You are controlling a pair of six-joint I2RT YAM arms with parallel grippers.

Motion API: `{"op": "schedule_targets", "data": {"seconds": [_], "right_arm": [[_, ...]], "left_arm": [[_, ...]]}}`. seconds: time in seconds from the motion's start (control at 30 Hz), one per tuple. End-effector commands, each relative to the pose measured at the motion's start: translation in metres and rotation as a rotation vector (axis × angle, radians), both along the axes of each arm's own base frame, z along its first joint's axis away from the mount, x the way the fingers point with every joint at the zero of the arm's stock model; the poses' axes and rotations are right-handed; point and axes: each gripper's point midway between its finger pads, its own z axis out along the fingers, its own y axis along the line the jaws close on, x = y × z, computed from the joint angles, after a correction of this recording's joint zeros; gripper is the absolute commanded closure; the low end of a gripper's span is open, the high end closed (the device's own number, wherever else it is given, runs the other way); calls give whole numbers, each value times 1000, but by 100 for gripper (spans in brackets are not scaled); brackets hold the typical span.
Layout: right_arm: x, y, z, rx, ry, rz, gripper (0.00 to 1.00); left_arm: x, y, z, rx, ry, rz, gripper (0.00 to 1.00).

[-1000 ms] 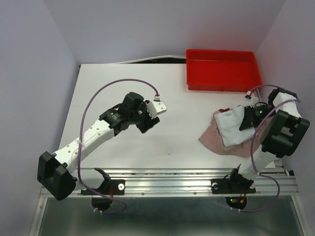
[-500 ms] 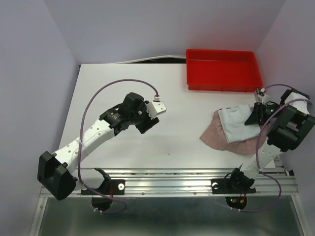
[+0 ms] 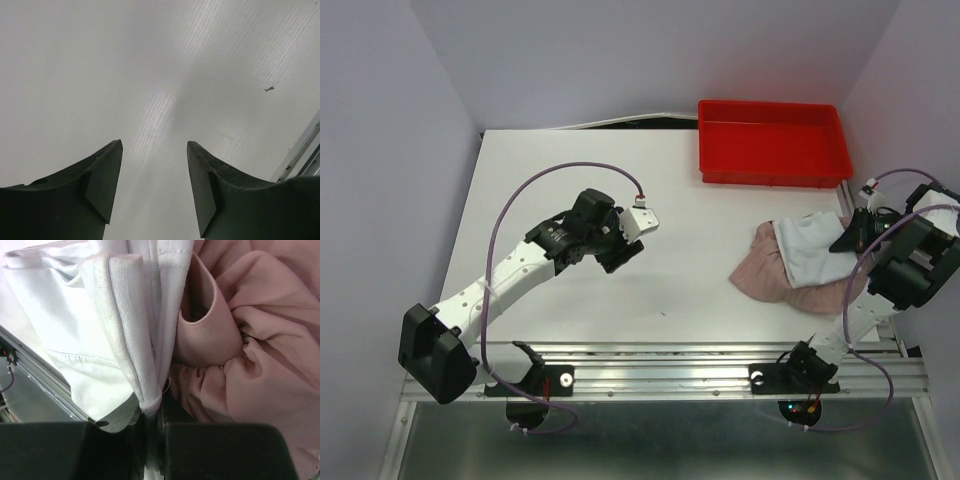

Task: Fold and stack the skirts
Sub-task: Neatly place the folded skirt to the corner

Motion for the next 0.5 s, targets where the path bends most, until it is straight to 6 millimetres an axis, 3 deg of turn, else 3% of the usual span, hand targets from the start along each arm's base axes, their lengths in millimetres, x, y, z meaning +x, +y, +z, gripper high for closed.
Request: {"op": "schedule_targets", "data": {"seconds": [0.0,0.17,0.3,0.33,0.4,0.47], "right_arm": [[-1,-28,9,39,-18,-113,99],[-4,-41,-2,26,10,-121,99],[-4,-42,-1,22,13,-125,87],[-6,-45,0,15,11,-134,80],[-6,-47,5,-2,5,-136,56],[-5,-47,10,-12,-4,-139,42]], "left_arm": [[4,-2,10,-10,-28,3,35],[3,-2,5,-11,-15,3,34],[6,-3,10,-14,-28,9,33],[7,-3,11,-17,-32,12,33],[8,-2,12,-16,-37,17,32],[9,-2,13,-19,-36,23,32]]}}
